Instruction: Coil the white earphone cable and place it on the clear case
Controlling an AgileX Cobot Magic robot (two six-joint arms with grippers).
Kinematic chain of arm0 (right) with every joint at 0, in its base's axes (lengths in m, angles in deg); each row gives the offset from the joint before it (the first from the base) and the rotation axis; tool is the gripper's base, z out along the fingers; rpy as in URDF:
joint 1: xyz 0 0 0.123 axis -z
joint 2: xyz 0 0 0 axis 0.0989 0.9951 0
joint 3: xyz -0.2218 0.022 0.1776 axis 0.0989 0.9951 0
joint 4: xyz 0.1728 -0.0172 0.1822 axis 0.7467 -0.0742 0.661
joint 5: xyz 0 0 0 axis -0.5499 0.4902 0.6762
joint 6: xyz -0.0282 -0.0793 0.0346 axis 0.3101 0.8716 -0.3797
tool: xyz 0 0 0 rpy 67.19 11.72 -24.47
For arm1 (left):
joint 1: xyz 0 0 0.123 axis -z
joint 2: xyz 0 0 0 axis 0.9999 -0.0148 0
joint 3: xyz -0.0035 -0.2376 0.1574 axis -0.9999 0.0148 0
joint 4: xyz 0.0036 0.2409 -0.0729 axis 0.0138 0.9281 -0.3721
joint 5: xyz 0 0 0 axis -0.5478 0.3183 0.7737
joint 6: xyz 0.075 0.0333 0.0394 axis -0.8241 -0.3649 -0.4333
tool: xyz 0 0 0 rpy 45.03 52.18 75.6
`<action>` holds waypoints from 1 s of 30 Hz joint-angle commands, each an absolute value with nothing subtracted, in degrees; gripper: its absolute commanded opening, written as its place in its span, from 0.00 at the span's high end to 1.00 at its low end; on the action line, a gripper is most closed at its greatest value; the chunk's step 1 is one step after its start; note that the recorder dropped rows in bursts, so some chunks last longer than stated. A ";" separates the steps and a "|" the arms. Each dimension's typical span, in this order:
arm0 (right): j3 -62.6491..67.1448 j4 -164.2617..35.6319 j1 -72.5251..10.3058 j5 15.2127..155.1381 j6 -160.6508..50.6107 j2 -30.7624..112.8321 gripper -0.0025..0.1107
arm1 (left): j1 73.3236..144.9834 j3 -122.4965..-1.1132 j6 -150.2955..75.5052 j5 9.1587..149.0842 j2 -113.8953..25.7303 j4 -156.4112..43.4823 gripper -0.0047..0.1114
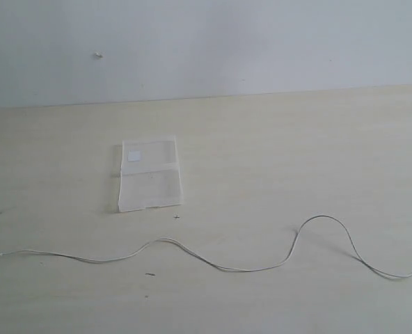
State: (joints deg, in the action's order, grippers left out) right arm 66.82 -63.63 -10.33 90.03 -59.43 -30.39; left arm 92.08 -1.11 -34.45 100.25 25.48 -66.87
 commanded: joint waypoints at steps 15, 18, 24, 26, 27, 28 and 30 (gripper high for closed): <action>47.61 -72.63 -10.02 78.27 -78.69 -24.42 0.98 | 91.98 -1.11 -34.41 99.98 25.73 -66.91 0.96; 40.53 -74.19 -10.02 85.18 -80.31 -17.65 0.98 | 91.98 -1.11 -34.41 99.98 25.73 -66.91 0.96; 30.26 -72.67 -10.02 91.88 -80.09 -7.30 0.98 | 91.98 -1.11 -34.41 99.98 25.73 -66.91 0.96; 27.69 -71.37 -10.34 93.94 -76.49 -4.33 0.98 | 91.98 -1.11 -34.41 99.98 25.73 -66.91 0.96; 26.79 -70.02 -10.94 95.14 -74.52 -2.86 0.98 | 91.98 -1.11 -34.41 99.98 25.73 -66.91 0.96; 25.82 -67.92 -11.76 96.32 -71.40 -1.35 0.98 | 91.98 -1.11 -34.41 99.98 25.73 -66.91 0.96; 24.57 -63.51 -13.60 98.25 -63.52 1.54 0.98 | 91.98 -1.11 -34.41 99.98 25.73 -66.91 0.96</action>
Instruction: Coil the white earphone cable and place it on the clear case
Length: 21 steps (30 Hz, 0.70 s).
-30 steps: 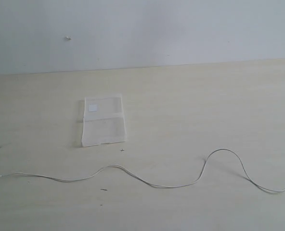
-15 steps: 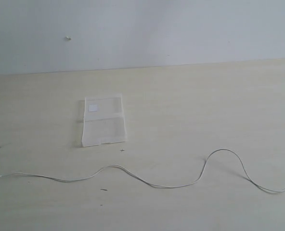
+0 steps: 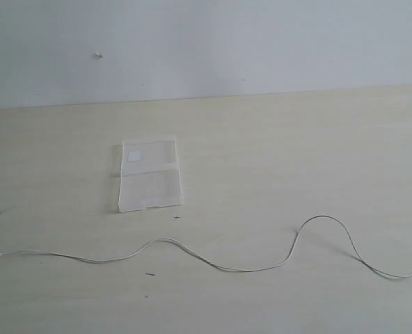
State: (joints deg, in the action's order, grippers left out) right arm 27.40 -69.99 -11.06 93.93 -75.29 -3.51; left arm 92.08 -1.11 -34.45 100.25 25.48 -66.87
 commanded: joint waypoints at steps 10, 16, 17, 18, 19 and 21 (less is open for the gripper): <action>20.98 -32.93 -22.57 113.46 -25.21 19.40 0.98 | 91.98 -1.11 -34.41 99.98 25.73 -66.91 0.96; 19.09 -24.76 -27.37 119.81 -9.82 29.62 0.98 | 91.98 -1.11 -34.52 99.98 25.73 -66.91 0.96; 18.95 -22.91 -28.40 120.42 -9.34 31.10 0.98 | 91.98 -1.11 -34.52 99.98 25.73 -66.91 0.96; 18.56 -21.66 -29.43 121.37 -8.10 32.69 0.98 | 91.98 -1.11 -34.52 99.98 25.73 -66.91 0.96; 18.12 -21.15 -30.29 122.41 -6.26 34.35 0.98 | 91.98 -1.11 -34.52 99.98 25.73 -66.91 0.96; 16.60 -21.39 -32.34 124.98 -2.07 38.11 0.98 | 91.98 -1.11 -34.52 99.98 25.73 -66.91 0.96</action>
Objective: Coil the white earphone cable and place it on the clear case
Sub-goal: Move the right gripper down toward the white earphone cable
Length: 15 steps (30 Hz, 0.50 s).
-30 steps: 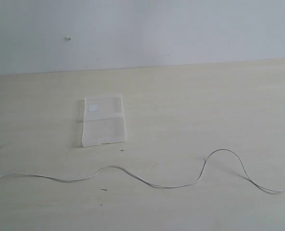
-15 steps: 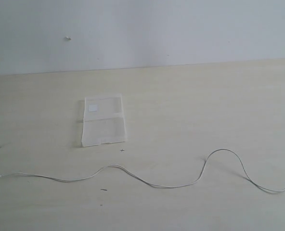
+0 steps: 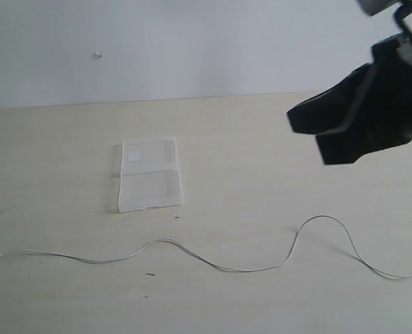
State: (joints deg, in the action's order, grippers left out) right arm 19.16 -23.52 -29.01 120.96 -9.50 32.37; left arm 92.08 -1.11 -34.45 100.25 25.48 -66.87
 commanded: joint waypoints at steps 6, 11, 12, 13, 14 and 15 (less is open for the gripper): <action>9.30 -21.28 -34.31 130.97 -3.30 51.17 0.94 | 91.98 -1.11 -34.52 99.98 25.73 -66.91 0.96; 4.85 -21.27 -35.09 131.63 -0.52 61.55 0.75 | 91.98 -1.11 -34.52 99.98 25.73 -66.91 0.96; 4.22 -21.37 -35.57 131.40 0.74 62.95 0.72 | 91.98 -1.11 -34.52 99.98 25.73 -66.91 0.96; 3.86 -21.37 -36.28 131.13 2.46 64.30 0.70 | 91.98 -1.11 -34.52 99.98 25.73 -66.91 0.96; 3.29 -21.37 -37.22 130.56 3.19 65.89 0.68 | 91.98 -1.11 -34.52 99.98 25.73 -66.91 0.96; 2.75 -21.16 -38.14 129.59 3.19 67.34 0.67 | 91.98 -1.11 -34.52 99.98 25.73 -66.91 0.96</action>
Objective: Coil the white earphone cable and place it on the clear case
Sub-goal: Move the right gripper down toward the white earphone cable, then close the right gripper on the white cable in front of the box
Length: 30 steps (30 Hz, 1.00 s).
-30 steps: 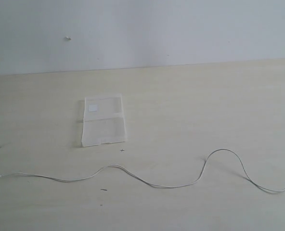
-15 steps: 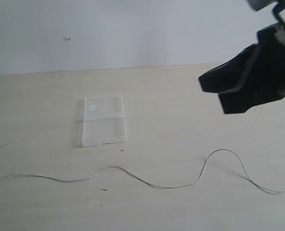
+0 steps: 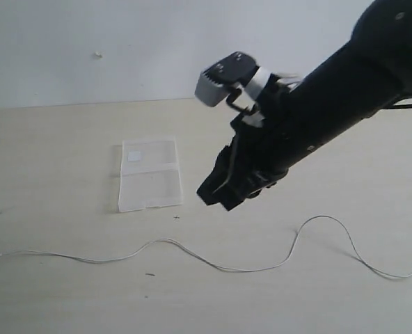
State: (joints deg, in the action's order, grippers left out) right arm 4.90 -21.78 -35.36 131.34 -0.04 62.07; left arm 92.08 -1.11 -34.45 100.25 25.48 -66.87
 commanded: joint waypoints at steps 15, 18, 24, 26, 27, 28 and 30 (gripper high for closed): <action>-0.74 -19.97 -42.32 118.60 3.21 83.03 0.60 | 91.98 -1.11 -34.52 99.98 25.73 -67.02 0.96; -0.74 -20.09 -42.32 117.94 2.98 85.01 0.60 | 91.98 -1.11 -34.52 99.98 25.73 -67.02 0.96; -0.74 -19.93 -42.32 116.21 2.98 86.96 0.60 | 91.98 -1.11 -34.52 99.98 25.73 -67.02 0.96; -0.74 -19.93 -42.32 115.57 2.97 87.32 0.60 | 91.98 -1.11 -34.52 99.98 25.73 -67.02 0.96; -0.74 -19.93 -42.32 115.30 2.69 87.59 0.60 | 91.98 -1.11 -34.52 99.98 25.73 -67.02 0.96; -0.74 -19.93 -42.32 115.32 2.68 87.80 0.60 | 91.98 -1.11 -34.52 99.98 25.73 -67.02 0.96; -0.74 -20.23 -42.32 115.06 2.68 88.20 0.60 | 91.98 -1.11 -34.52 99.98 25.73 -67.02 0.96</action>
